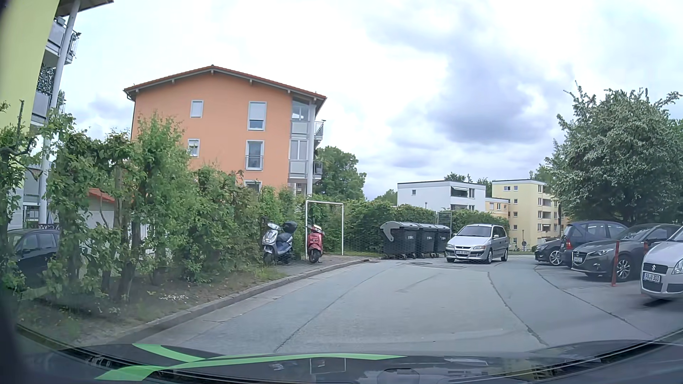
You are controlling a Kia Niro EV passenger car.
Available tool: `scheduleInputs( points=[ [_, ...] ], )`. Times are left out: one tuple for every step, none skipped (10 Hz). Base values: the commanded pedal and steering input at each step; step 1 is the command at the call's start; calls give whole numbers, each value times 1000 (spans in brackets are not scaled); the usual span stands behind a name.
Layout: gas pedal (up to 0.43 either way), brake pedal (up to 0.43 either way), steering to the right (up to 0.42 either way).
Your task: Follow the waypoints while adhering to traffic rules and regulations
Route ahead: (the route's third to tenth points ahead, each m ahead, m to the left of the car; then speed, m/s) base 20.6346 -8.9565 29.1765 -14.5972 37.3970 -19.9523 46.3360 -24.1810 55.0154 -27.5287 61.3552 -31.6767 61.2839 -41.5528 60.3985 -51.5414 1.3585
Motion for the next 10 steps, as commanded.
scheduleInputs(
  points=[
    [0, 0, 235],
    [0, 0, 238],
    [0, 0, 243],
    [0, 0, 244],
    [0, 0, 244],
    [0, 0, 244],
    [0, 0, 244],
    [0, 0, 244],
    [0, 0, 243],
    [0, 0, 243]
  ],
)
